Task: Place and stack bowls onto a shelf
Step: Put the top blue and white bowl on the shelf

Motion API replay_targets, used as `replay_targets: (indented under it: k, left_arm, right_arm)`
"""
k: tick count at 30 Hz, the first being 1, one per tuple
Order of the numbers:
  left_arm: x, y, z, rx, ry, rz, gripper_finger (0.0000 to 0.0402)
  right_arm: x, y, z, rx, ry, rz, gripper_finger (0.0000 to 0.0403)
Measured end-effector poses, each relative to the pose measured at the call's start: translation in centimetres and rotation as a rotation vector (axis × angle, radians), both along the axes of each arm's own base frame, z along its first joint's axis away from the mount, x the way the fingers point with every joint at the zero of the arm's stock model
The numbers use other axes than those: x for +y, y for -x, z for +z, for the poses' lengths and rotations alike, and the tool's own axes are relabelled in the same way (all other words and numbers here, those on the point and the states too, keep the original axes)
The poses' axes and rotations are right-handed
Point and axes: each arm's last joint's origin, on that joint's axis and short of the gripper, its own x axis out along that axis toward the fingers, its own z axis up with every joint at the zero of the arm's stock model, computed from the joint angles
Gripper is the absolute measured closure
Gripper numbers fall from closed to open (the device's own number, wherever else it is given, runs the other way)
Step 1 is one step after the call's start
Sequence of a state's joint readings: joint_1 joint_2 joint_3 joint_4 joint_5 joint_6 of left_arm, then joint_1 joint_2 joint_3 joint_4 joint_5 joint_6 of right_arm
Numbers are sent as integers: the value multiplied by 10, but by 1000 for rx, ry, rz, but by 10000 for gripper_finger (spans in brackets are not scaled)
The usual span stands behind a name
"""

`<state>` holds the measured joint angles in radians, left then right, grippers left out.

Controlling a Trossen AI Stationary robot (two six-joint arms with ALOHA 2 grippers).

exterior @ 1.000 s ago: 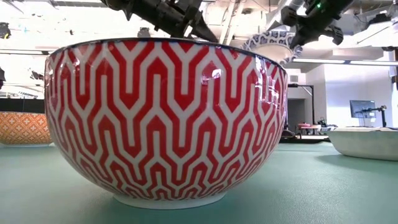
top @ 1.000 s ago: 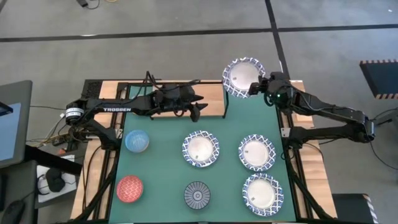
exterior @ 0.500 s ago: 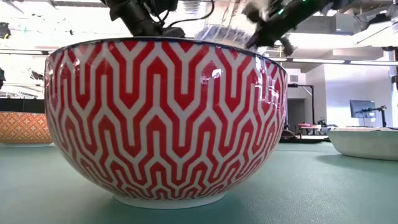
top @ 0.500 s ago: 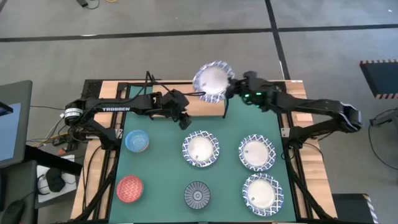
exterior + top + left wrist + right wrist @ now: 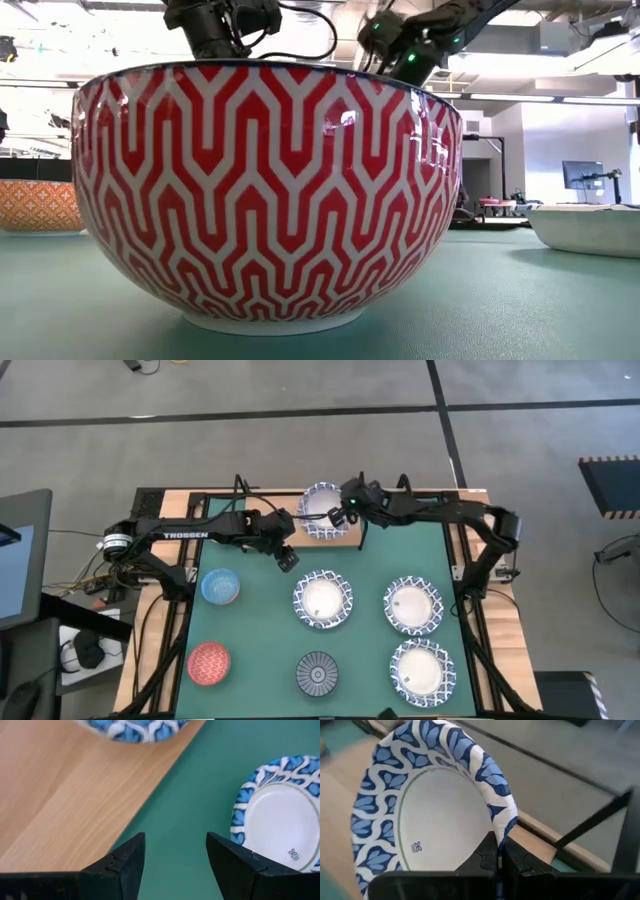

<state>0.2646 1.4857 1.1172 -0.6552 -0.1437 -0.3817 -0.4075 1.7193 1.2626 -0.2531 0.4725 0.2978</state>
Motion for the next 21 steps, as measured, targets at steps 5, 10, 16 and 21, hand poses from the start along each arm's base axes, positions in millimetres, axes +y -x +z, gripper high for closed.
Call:
replay_targets:
  k: [5, 10, 16, 21]
  left_arm:
    - [-1, 3, 1, 23, -12, -1, 207]
    - [0, 5, 2, 38, -40, -4, 207]
    - [1, 5, 3, 39, -67, 8, 207]
    - [1, 5, 3, 41, -79, 2, 207]
  right_arm:
    - [-13, 9, 0, 53, -38, 6, 378]
    - [-24, 29, 14, 89, -23, -1, 378]
    - [-44, 56, 25, 89, -68, -9, 378]
    - [-53, 66, 25, 93, -107, 6, 378]
